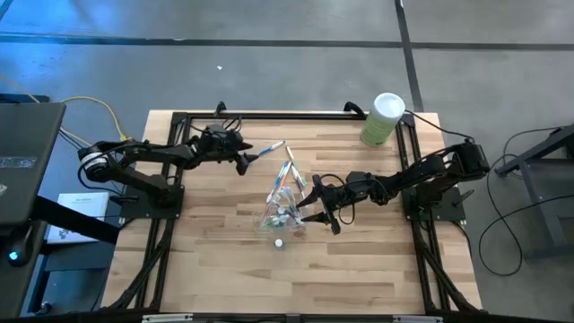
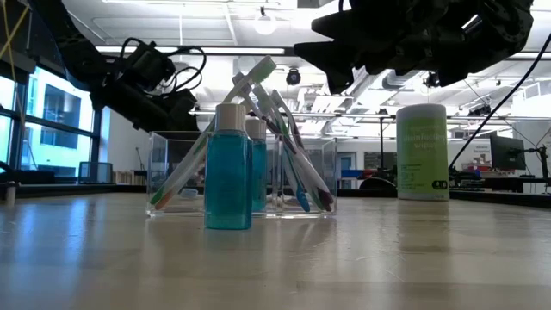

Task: Pick & Place toothbrushing station
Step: Put the blue toothbrush into the transparent organizer

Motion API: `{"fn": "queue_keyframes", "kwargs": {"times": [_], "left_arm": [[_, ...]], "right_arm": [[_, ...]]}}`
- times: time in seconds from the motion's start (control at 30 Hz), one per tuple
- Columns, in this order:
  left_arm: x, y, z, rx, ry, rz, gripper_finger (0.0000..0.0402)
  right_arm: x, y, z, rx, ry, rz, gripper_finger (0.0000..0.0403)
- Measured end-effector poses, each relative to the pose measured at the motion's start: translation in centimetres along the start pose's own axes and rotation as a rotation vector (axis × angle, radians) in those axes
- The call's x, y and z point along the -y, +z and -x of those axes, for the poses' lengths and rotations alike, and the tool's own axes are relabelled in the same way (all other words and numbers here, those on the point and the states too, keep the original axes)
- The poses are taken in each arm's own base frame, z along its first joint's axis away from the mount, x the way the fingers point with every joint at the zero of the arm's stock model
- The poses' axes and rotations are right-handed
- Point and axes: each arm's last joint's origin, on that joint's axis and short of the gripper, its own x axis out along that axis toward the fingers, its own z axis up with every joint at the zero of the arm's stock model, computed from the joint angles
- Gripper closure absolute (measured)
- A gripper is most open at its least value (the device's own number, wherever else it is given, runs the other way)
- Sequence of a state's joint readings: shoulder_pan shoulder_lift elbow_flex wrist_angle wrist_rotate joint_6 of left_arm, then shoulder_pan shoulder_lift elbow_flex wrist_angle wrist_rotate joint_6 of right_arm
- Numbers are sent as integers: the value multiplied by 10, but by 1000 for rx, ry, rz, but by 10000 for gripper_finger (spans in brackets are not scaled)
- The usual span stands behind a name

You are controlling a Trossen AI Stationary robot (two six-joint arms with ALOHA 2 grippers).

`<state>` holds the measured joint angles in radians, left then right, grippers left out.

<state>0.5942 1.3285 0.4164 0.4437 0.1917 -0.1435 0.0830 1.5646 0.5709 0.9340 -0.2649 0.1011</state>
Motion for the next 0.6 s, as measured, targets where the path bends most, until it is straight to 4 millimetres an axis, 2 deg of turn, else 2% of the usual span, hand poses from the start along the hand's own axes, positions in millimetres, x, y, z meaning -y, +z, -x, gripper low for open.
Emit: {"fn": "queue_keyframes", "kwargs": {"times": [0.13, 0.3, 0.47, 0.6], "left_arm": [[0, -1, 0, -5, 11, 94, 112], [2, -9, -1, -71, 71, 95, 107], [7, -19, -5, -127, 198, 13, 106], [13, -26, -12, -158, 207, -50, 106]], "right_arm": [[0, 0, 0, 0, 0, 0, 201], [0, 0, 0, -3, 0, -1, 201], [0, 0, 0, -3, -1, -1, 201], [0, 0, 0, -3, -1, -1, 201]]}}
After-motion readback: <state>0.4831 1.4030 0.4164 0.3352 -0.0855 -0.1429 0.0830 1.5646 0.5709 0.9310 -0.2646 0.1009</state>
